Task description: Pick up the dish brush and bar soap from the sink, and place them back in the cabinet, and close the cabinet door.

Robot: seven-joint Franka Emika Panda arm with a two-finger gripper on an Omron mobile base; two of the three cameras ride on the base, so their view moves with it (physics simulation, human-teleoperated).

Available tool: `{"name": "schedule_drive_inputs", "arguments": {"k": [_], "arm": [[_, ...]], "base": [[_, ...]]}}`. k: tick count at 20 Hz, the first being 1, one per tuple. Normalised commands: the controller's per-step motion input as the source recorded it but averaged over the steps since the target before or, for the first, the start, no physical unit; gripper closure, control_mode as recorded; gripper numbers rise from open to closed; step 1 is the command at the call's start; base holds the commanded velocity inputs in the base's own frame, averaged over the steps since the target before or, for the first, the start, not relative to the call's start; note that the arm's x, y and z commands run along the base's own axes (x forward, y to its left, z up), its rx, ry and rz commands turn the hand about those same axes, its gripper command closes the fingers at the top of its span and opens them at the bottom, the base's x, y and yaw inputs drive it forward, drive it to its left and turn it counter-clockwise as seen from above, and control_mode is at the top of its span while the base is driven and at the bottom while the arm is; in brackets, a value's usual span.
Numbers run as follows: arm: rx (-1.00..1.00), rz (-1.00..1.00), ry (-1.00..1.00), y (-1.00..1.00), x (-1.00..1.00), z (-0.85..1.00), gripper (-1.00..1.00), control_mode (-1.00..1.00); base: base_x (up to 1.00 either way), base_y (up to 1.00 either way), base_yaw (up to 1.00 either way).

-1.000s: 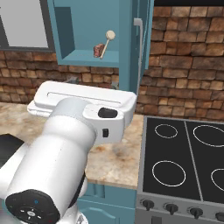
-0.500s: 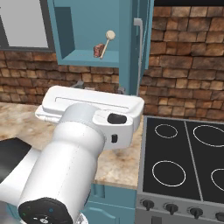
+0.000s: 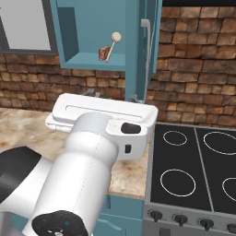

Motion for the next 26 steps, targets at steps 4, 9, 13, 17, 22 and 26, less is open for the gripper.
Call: {"name": "schedule_drive_inputs", "arguments": {"k": [4, 9, 13, 17, 22, 26], "arm": [[0.0, 0.0, 0.0, -0.14, 0.03, -0.01, -1.0, -1.0], [0.0, 0.01, 0.0, -0.13, 0.03, -0.02, -1.0, -1.0], [0.0, 0.01, 0.0, -0.13, 0.07, -0.04, -1.0, -1.0], [0.0, 0.01, 0.0, -0.09, 0.13, -0.07, -1.0, -1.0], [0.0, 0.03, 0.0, -0.11, 0.17, -0.08, -1.0, -1.0], [0.0, 0.04, 0.0, -0.14, 0.15, -0.04, -1.0, -1.0]], "base": [[0.0, 0.0, 0.0], [0.0, 0.0, 0.0], [0.0, 0.0, 0.0], [0.0, 0.0, 0.0], [0.0, 0.0, 0.0], [0.0, 0.0, 0.0]]}}
